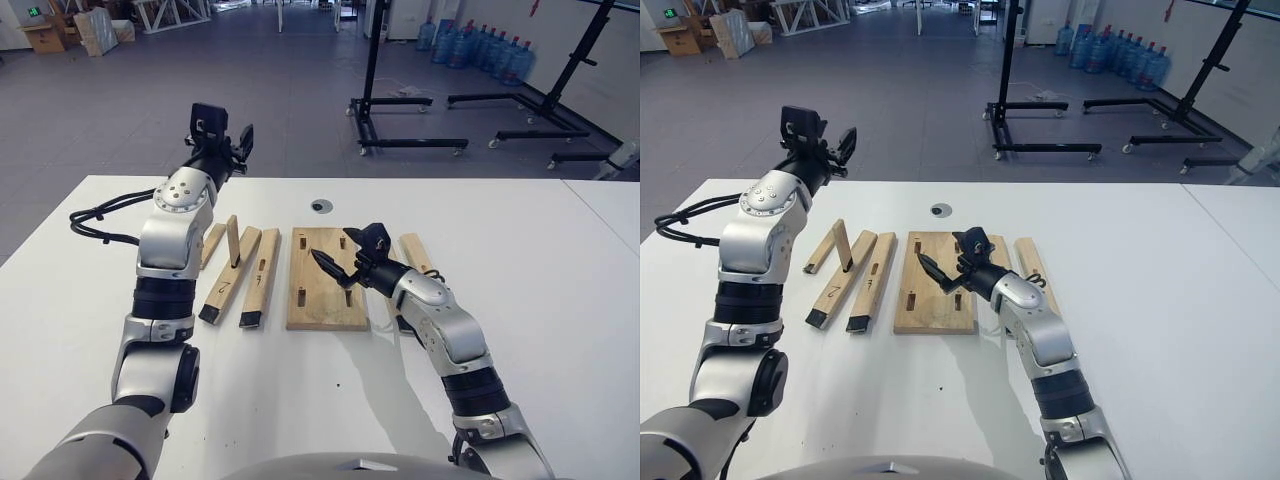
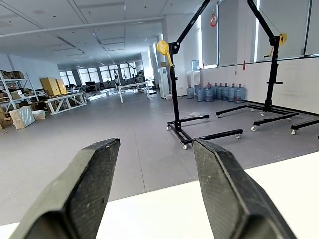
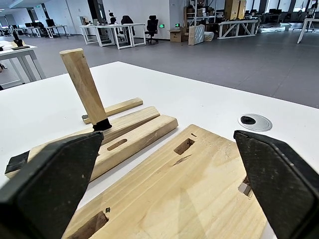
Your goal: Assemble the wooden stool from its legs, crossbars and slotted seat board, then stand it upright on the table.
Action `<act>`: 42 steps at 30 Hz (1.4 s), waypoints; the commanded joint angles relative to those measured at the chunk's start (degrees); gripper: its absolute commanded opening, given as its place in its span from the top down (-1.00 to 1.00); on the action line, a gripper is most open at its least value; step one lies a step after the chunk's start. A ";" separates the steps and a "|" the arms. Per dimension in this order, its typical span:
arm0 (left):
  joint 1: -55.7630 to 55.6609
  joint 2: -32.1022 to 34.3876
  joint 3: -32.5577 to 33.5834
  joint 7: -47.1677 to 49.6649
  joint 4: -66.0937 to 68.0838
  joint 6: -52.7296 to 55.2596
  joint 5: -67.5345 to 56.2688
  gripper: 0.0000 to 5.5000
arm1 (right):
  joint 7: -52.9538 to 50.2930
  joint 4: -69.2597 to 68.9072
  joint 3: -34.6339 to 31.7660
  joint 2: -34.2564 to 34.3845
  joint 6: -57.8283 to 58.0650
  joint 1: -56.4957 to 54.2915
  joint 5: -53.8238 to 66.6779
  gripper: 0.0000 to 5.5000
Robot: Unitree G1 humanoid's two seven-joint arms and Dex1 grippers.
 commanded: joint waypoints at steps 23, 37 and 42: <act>25.31 16.72 38.14 -10.87 -36.44 36.16 -44.96 0.03 | -1.79 -4.39 -8.22 -5.31 0.58 3.88 1.31 -0.75; 48.61 17.81 4.10 -7.57 -33.44 26.09 -16.45 -0.25 | -2.61 -1.68 -9.79 -6.47 -0.46 2.46 0.64 -0.75; 42.51 15.25 -1.16 -3.85 -29.60 24.30 -10.49 -0.54 | -2.91 -0.21 -8.59 -5.23 -1.46 0.88 0.39 -0.75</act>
